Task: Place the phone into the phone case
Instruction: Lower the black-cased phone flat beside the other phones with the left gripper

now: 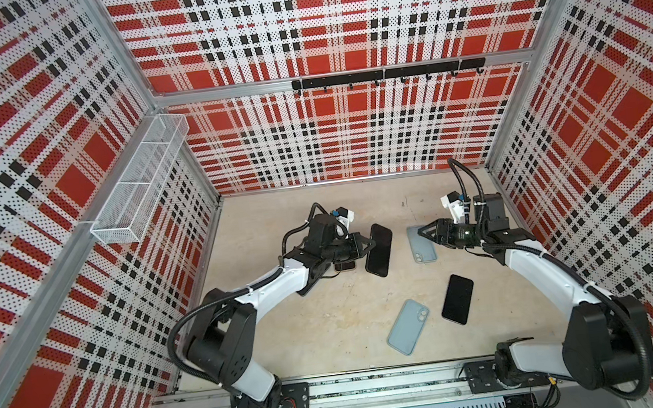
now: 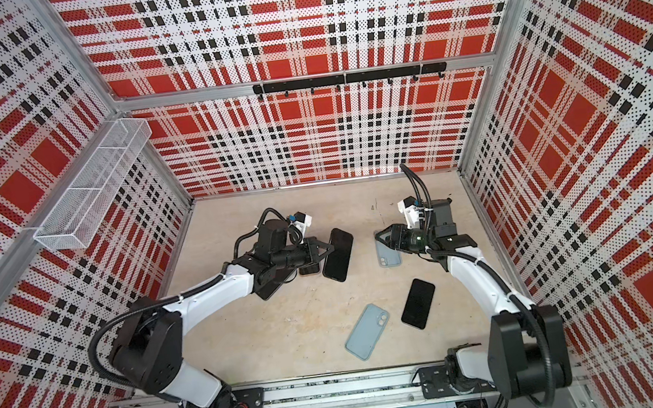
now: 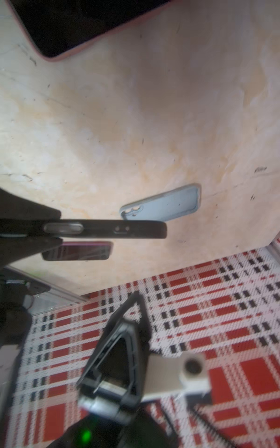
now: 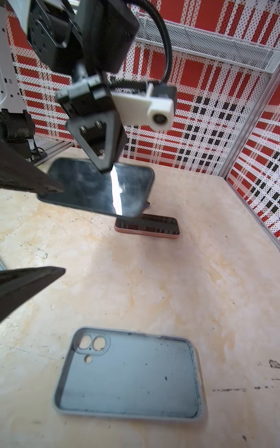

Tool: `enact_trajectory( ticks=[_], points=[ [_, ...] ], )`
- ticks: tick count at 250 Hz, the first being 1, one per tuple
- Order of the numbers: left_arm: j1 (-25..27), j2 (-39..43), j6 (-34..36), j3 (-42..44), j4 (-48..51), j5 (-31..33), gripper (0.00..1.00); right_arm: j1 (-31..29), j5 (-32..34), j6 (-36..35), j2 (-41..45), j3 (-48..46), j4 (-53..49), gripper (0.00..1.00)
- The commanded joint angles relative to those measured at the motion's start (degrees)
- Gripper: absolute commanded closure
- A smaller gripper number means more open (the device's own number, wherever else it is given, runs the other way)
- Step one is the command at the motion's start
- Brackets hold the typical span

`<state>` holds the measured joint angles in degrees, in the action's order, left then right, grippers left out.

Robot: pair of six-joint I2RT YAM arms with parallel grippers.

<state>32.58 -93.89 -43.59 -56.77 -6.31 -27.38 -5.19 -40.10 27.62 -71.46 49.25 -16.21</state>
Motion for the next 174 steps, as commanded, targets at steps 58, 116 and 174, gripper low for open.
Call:
enact_trajectory(
  ticks=[58,116,174],
  points=[
    [1.04,-13.76,-10.09,-1.74,-19.92,14.71,1.00,-0.22,4.95,0.59,8.53,-2.57,-1.13,0.50],
    [1.05,-18.86,-11.43,-3.47,-22.49,17.00,1.00,-0.32,3.62,1.48,7.04,-3.93,0.65,0.50],
    [-0.08,-22.14,-10.64,-4.56,-22.47,17.97,1.00,-0.26,3.27,0.79,6.07,-3.56,-0.04,0.50]
  ],
)
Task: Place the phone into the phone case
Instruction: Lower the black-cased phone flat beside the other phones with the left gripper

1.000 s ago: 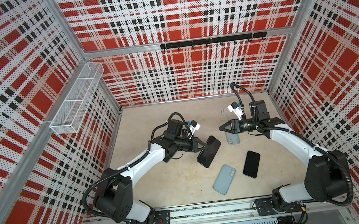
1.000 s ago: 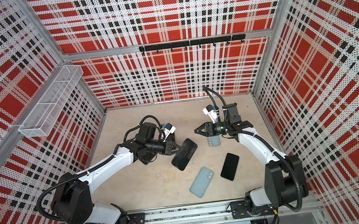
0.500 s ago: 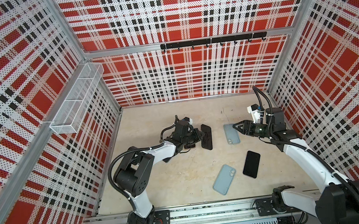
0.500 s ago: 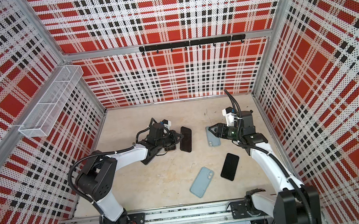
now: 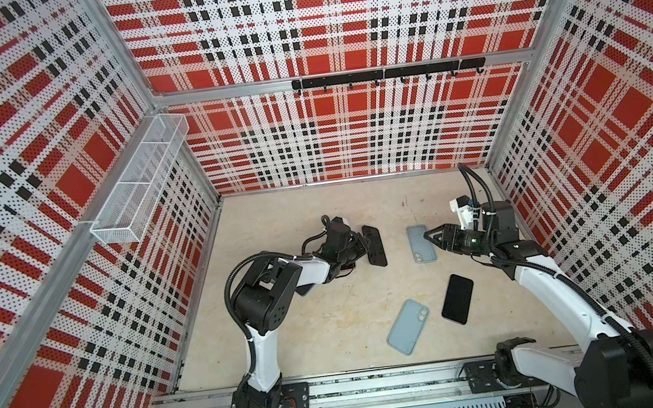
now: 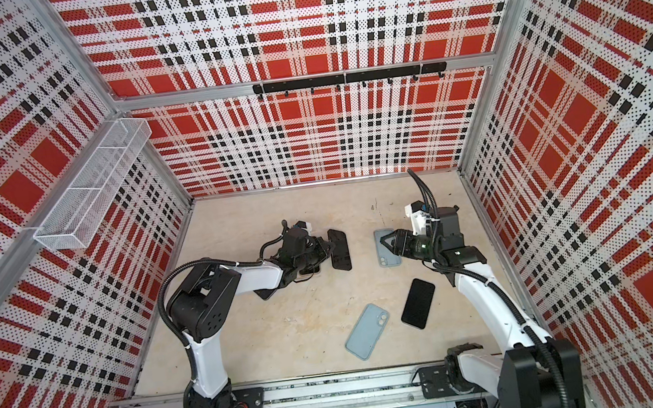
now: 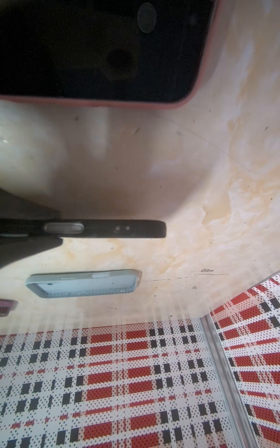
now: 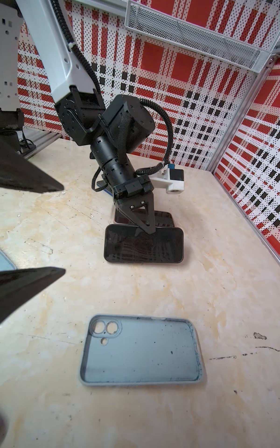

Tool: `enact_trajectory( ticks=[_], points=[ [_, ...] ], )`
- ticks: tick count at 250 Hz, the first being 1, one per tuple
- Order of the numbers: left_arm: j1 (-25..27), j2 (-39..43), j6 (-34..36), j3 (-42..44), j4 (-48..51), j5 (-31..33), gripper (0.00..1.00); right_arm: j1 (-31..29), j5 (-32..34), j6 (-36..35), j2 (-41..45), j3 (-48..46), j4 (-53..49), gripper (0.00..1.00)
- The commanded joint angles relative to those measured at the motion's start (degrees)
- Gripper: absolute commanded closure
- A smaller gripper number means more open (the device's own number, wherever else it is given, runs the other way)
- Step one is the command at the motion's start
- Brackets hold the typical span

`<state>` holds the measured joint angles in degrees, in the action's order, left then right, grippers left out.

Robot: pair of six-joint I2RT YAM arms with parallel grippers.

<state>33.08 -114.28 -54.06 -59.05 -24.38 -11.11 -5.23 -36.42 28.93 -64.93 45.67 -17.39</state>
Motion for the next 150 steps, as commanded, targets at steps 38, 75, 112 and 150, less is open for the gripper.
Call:
enact_trajectory(
  ticks=[38,75,112,150],
  points=[
    [-1.98,-3.57,-0.05,-3.35,-4.25,-0.29,0.84,-0.25,0.10,-1.46,-0.64,0.53,-0.66,0.49],
    [-3.50,-3.59,1.08,-4.06,-2.79,-1.72,0.72,-0.16,1.07,-2.55,-0.40,1.15,-3.00,0.48],
    [-4.36,-0.73,5.03,-4.93,1.26,-3.26,0.51,-0.15,2.94,-2.97,0.66,1.34,-5.64,0.46],
    [-3.93,7.48,12.50,-5.54,8.28,-2.73,0.30,-0.23,7.08,-5.70,2.38,1.22,-9.28,0.45]
  ],
)
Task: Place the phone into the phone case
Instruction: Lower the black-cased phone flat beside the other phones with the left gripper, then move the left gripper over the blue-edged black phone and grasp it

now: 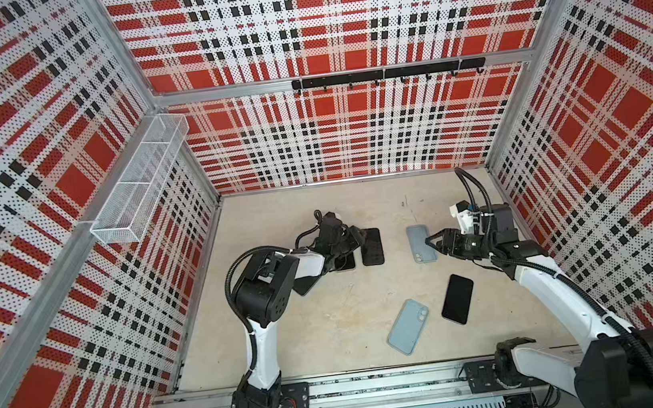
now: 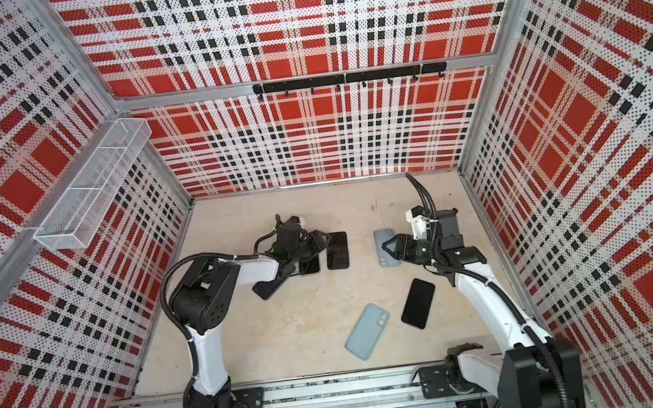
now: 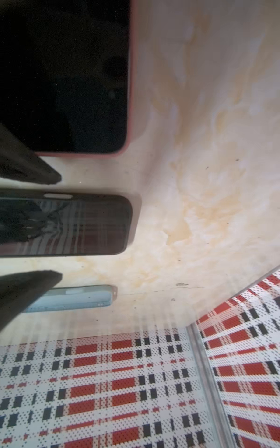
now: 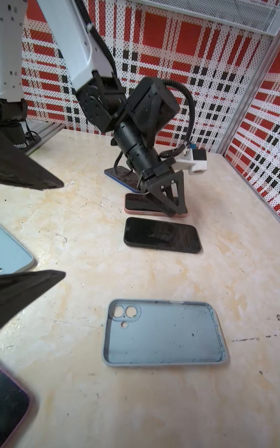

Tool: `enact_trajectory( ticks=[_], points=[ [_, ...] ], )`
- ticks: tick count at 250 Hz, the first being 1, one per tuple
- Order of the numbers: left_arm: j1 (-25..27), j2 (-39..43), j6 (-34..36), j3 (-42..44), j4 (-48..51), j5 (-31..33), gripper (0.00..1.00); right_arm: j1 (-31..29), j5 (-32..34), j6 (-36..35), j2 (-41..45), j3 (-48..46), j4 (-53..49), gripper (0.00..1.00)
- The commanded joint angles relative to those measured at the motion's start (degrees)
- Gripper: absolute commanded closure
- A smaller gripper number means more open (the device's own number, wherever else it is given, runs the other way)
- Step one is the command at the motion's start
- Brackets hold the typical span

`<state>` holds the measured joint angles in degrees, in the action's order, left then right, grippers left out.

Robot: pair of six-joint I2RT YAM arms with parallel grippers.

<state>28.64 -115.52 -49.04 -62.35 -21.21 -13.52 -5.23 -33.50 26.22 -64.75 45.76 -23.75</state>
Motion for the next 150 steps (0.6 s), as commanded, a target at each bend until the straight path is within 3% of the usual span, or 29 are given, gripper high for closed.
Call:
enact_trajectory(
  ticks=[1,27,37,60,82,110,150],
  points=[
    [0.48,9.00,7.73,-2.29,5.34,-0.26,0.30,-0.18,4.32,-3.09,2.32,1.16,-3.03,0.45],
    [1.93,17.02,15.46,-2.84,12.82,4.19,0.14,-0.21,9.14,-3.79,3.03,1.12,-6.59,0.44],
    [2.82,20.67,18.90,-2.87,15.78,7.16,0.00,-0.19,11.35,-4.06,3.22,1.15,-8.24,0.42],
    [5.22,28.07,25.89,-2.56,20.28,13.16,0.01,-0.22,16.89,-3.92,4.16,0.95,-11.76,0.36],
    [6.30,33.74,27.97,0.06,21.17,16.67,0.01,-0.15,21.50,-3.95,5.73,0.53,-14.83,0.33],
    [6.16,39.68,29.82,5.46,20.26,17.55,0.01,-0.22,27.47,-3.80,9.34,-0.94,-17.38,0.27],
    [5.27,45.48,31.90,10.82,23.18,17.33,0.00,-0.13,30.00,-3.98,14.10,-3.18,-18.00,0.24]
  ],
)
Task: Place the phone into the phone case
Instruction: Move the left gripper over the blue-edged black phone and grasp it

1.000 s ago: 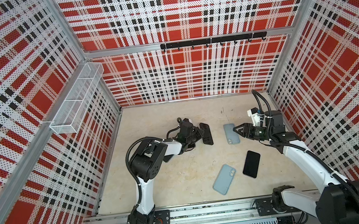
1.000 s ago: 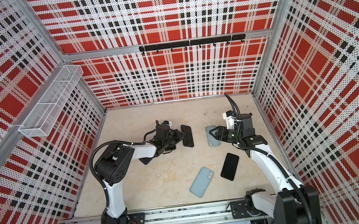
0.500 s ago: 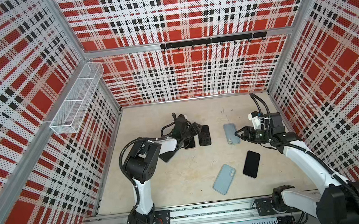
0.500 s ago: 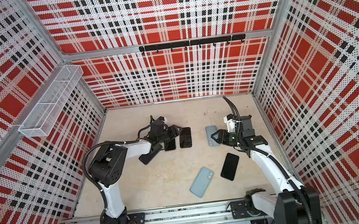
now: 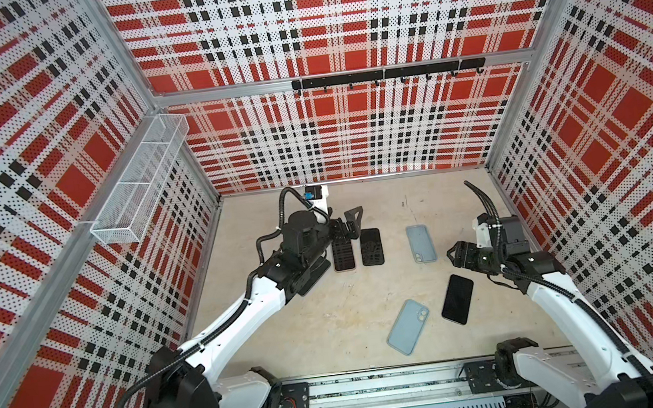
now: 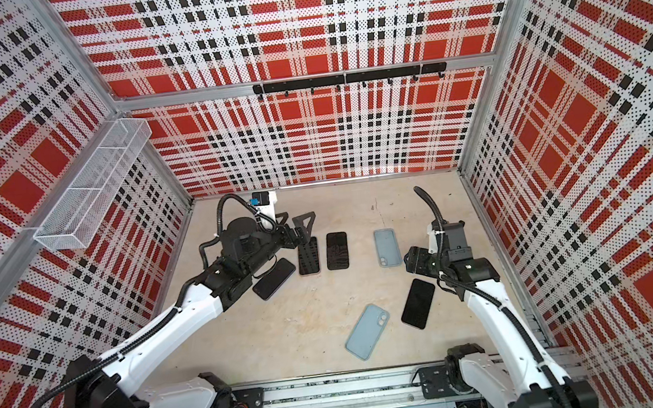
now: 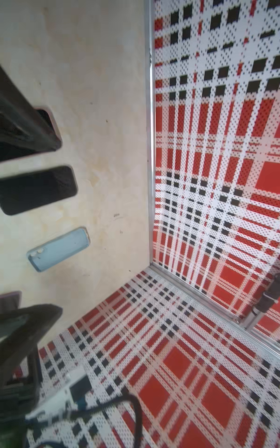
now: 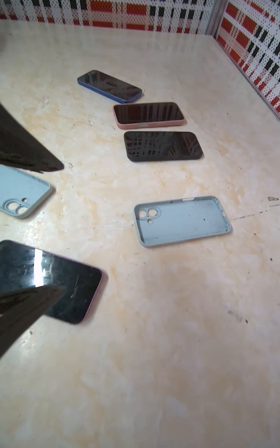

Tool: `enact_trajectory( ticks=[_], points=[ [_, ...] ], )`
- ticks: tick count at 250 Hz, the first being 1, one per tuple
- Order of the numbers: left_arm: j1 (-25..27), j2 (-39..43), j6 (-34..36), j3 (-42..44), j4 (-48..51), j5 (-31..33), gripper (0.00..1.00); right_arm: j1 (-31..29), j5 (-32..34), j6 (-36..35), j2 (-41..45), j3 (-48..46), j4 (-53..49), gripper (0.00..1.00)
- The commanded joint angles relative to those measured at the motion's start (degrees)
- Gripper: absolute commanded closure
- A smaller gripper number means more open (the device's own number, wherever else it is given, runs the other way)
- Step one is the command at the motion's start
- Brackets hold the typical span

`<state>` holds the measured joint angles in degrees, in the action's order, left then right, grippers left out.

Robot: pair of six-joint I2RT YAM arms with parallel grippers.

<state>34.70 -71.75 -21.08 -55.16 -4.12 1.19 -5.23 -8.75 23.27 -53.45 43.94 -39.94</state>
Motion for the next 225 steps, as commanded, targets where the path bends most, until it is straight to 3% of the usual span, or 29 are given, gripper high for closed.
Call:
enact_trajectory(
  ticks=[1,52,81,107,145,181,225],
  points=[
    [-0.78,1.79,3.94,3.64,6.47,2.69,0.00,-0.13,5.25,-1.12,2.85,-1.38,-1.80,0.24],
    [-6.68,-4.29,0.79,-3.16,35.69,3.15,0.00,-0.14,-0.81,-2.85,1.62,0.14,-3.06,0.24],
    [-14.89,-7.09,-4.18,-0.42,39.36,-4.12,0.01,-0.17,-3.99,-2.23,1.02,-0.12,-0.45,0.24],
    [-19.37,-9.23,-4.08,1.16,39.54,-6.03,0.01,-0.15,-6.69,-1.44,0.54,-0.65,2.76,0.23],
    [-18.97,-17.76,1.75,-3.73,47.97,-4.26,0.01,-0.28,-9.40,-1.99,-0.92,0.02,5.52,0.23],
    [-17.74,-25.44,4.62,-7.27,49.71,2.89,0.01,-0.17,-11.48,-2.44,-1.96,1.03,7.07,0.23],
    [-14.25,-30.58,9.43,-12.06,50.19,6.32,0.00,-0.19,-14.88,-2.19,-3.08,0.73,10.74,0.22]
  ],
)
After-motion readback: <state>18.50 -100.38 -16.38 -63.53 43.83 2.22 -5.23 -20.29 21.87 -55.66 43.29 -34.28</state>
